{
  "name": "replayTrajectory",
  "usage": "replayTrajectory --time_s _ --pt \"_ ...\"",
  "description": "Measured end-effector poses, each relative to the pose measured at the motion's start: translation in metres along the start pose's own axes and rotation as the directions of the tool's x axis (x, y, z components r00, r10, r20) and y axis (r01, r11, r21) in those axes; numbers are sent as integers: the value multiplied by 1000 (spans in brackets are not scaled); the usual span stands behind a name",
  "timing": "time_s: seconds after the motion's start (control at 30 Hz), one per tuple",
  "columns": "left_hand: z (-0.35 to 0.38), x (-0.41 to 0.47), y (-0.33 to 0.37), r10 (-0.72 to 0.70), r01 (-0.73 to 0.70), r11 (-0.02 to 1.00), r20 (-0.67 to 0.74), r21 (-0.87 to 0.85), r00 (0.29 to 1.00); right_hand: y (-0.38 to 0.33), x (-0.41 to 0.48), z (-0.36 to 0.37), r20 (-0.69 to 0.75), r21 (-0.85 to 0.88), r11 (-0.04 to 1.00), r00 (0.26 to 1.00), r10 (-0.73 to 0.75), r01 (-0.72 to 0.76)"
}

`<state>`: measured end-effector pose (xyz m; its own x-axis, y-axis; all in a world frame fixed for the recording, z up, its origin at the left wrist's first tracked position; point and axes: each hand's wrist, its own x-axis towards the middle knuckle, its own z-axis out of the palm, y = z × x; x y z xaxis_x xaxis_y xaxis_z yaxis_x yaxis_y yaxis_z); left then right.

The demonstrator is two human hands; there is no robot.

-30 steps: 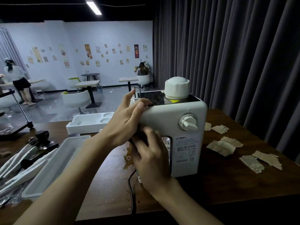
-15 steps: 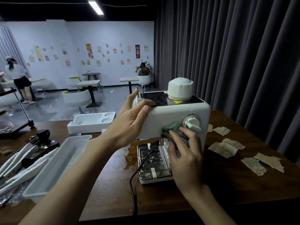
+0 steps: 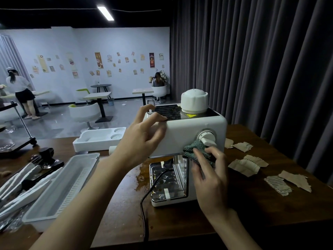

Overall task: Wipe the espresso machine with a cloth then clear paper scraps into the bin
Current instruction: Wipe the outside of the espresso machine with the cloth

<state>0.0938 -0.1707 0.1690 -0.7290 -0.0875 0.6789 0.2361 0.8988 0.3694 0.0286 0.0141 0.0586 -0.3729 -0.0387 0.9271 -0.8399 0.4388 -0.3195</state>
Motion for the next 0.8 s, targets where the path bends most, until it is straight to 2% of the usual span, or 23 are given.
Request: replayTrajectory --time_s 0.2,0.27,0.33,0.4,0.57,0.7,0.73,0.8 --pt "-5 2 10 -18 15 997 41 75 999 6 -3 -1 -27 14 999 998 52 -51" --pt "-10 4 16 26 -36 949 34 313 999 9 -7 -4 -37 3 996 995 88 -88" --pt "-13 10 21 160 -168 845 59 507 985 14 -7 -9 -57 5 989 987 149 -149" --pt "-10 13 28 240 -257 822 101 508 965 18 -2 -13 -67 25 981 979 194 -193" --pt "14 3 32 208 -195 841 31 504 978 16 -2 -12 -34 36 981 981 189 -188" --pt "17 4 27 226 -194 837 -1 511 974 24 -13 -16 134 2 999 990 43 -43" --pt "17 4 25 234 -197 840 -9 505 972 29 -12 -18 121 5 999 992 40 -41" --pt "19 4 24 244 -198 846 -29 494 969 36 -9 -20 12 22 991 991 133 -133"
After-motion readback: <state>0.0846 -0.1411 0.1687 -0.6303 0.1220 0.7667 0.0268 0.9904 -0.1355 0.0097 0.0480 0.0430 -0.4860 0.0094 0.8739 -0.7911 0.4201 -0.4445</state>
